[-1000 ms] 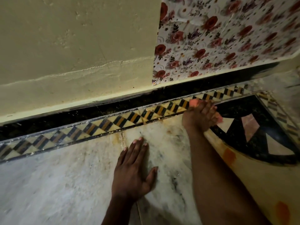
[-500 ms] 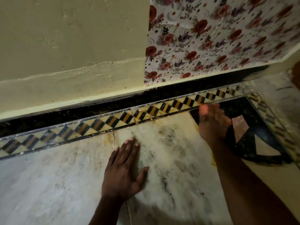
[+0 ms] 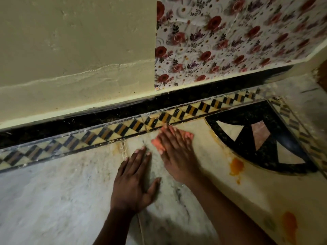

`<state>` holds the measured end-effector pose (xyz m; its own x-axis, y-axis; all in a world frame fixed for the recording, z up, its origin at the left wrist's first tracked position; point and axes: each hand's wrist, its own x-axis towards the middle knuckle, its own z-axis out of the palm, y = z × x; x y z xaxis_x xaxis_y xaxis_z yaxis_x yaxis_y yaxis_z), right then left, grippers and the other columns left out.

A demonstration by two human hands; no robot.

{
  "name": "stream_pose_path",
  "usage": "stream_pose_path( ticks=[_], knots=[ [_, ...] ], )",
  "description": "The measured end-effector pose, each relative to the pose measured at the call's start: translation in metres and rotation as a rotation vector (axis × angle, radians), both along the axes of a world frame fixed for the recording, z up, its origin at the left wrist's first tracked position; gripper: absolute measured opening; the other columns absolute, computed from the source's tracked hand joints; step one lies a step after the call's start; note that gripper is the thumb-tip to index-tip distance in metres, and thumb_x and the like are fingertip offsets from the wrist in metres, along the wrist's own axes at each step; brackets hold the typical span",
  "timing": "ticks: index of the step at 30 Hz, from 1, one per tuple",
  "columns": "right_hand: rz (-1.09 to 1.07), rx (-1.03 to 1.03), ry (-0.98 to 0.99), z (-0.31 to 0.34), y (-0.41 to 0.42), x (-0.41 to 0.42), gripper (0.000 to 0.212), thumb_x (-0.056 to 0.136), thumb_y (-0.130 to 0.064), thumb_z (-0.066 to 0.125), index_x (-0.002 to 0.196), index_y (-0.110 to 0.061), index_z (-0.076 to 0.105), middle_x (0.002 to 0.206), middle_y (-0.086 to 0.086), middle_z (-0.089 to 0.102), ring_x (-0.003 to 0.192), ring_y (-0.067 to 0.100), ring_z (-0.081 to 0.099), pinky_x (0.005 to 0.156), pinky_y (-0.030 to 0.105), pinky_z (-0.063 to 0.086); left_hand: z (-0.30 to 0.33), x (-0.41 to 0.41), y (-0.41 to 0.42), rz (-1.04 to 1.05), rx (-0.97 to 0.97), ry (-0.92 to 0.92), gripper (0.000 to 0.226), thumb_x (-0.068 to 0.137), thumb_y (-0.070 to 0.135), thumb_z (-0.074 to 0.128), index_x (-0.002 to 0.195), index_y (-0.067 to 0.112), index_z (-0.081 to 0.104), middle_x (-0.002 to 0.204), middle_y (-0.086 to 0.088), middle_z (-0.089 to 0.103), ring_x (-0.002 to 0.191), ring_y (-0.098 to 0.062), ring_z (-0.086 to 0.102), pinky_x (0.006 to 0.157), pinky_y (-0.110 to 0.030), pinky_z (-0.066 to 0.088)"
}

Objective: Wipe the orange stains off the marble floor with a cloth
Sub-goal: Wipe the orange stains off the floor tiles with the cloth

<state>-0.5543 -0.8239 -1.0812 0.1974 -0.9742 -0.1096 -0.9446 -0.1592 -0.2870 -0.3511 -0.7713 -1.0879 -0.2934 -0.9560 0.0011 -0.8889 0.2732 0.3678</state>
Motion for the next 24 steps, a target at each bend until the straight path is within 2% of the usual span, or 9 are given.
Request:
stream_pose_path(
  ticks=[3,8,10,12,15,17,19,21,24],
  knots=[
    [-0.035,-0.029,0.079,-0.004,0.013,-0.049,0.061,0.11,-0.049,0.018,0.169,-0.035,0.013,0.179,-0.007,0.003,0.165,0.021,0.006,0.132,0.053,0.01,-0.001,0.0,0.0,0.004,-0.003,0.007,0.085,0.099,0.07,0.043,0.17,0.03,0.02,0.179,0.008,0.012,0.166,-0.013,0.012,0.132,-0.045,0.021],
    [-0.655,0.014,-0.043,0.005,-0.064,-0.075,0.062,0.111,-0.039,0.034,0.169,-0.025,0.017,0.179,0.001,0.003,0.165,0.029,0.001,0.129,0.058,0.003,-0.001,0.002,0.0,-0.008,-0.017,-0.003,0.085,0.1,0.072,0.039,0.171,0.031,0.017,0.179,0.01,0.009,0.166,-0.011,0.009,0.133,-0.043,0.019],
    [-0.589,-0.011,-0.065,0.009,-0.068,-0.052,0.059,0.111,-0.03,0.039,0.167,-0.019,0.024,0.178,0.007,0.01,0.164,0.032,0.006,0.129,0.058,0.006,-0.002,0.001,0.0,-0.006,-0.016,-0.01,0.085,0.1,0.073,0.038,0.171,0.031,0.016,0.179,0.01,0.008,0.166,-0.011,0.008,0.134,-0.043,0.018],
    [-0.4,-0.046,-0.119,0.01,-0.043,-0.031,0.055,0.109,-0.024,0.042,0.163,-0.015,0.037,0.174,0.013,0.026,0.16,0.038,0.023,0.128,0.058,0.023,0.0,0.001,0.001,-0.005,-0.015,-0.009,0.085,0.1,0.073,0.038,0.171,0.031,0.017,0.179,0.01,0.009,0.166,-0.011,0.008,0.134,-0.044,0.018],
    [-0.258,-0.047,-0.384,0.028,0.008,-0.019,0.047,0.107,-0.025,0.041,0.151,-0.016,0.055,0.146,0.014,0.063,0.125,0.03,0.064,0.101,0.045,0.056,0.001,0.001,0.001,-0.005,-0.013,-0.008,0.085,0.1,0.073,0.038,0.17,0.03,0.018,0.179,0.009,0.01,0.166,-0.012,0.009,0.133,-0.045,0.02],
    [-0.435,0.027,-0.719,0.051,0.022,-0.024,0.033,0.112,-0.024,0.045,0.139,-0.017,0.063,0.114,0.011,0.074,0.088,0.019,0.073,0.067,0.033,0.06,0.0,0.001,0.002,-0.002,-0.025,-0.002,0.085,0.1,0.072,0.04,0.17,0.029,0.02,0.179,0.007,0.012,0.166,-0.013,0.012,0.133,-0.046,0.021],
    [-0.638,0.066,-0.961,0.062,0.02,-0.042,0.024,0.112,-0.027,0.051,0.129,-0.019,0.066,0.105,0.01,0.074,0.083,0.023,0.074,0.055,0.028,0.058,-0.001,0.0,0.002,0.002,-0.035,0.007,0.084,0.1,0.07,0.043,0.17,0.028,0.023,0.179,0.007,0.014,0.165,-0.014,0.015,0.132,-0.047,0.022],
    [-0.728,-0.014,-0.866,0.059,0.014,-0.064,0.026,0.11,-0.032,0.055,0.13,-0.02,0.067,0.11,0.009,0.075,0.096,0.029,0.075,0.069,0.039,0.063,0.0,0.0,0.002,0.002,-0.045,0.011,0.084,0.099,0.07,0.044,0.169,0.027,0.024,0.179,0.006,0.016,0.165,-0.015,0.016,0.132,-0.046,0.022],
    [-0.841,-0.175,-0.47,0.048,0.018,-0.085,0.036,0.104,-0.018,0.057,0.14,-0.01,0.06,0.135,0.018,0.061,0.125,0.039,0.059,0.1,0.047,0.053,0.001,0.0,0.003,-0.001,-0.045,0.006,0.084,0.099,0.071,0.041,0.169,0.027,0.024,0.179,0.007,0.015,0.165,-0.014,0.015,0.133,-0.045,0.02]
  ],
)
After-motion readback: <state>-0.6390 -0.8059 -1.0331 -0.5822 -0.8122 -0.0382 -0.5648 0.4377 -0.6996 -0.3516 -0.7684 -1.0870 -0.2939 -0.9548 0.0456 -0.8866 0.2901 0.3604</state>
